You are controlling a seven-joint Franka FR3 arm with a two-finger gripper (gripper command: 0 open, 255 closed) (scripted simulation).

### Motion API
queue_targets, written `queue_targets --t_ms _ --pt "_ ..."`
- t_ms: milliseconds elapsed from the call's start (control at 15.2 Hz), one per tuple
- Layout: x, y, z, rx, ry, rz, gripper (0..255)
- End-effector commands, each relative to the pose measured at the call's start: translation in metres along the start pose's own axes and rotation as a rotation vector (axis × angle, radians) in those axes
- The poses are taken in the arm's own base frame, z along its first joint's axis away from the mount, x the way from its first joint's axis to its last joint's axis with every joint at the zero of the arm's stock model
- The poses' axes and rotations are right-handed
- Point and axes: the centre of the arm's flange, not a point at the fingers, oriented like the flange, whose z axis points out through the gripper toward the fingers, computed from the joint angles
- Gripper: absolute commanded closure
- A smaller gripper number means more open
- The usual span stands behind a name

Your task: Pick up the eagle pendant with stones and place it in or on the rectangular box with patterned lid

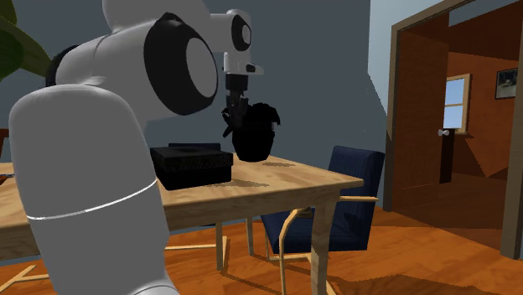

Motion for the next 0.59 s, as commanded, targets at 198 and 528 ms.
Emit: queue_targets --t_ms 198,528 --pt "-0.055 -0.037 0.003 0.000 0.000 0.001 255" --pt "-0.110 -0.073 0.009 0.000 0.000 0.001 255"
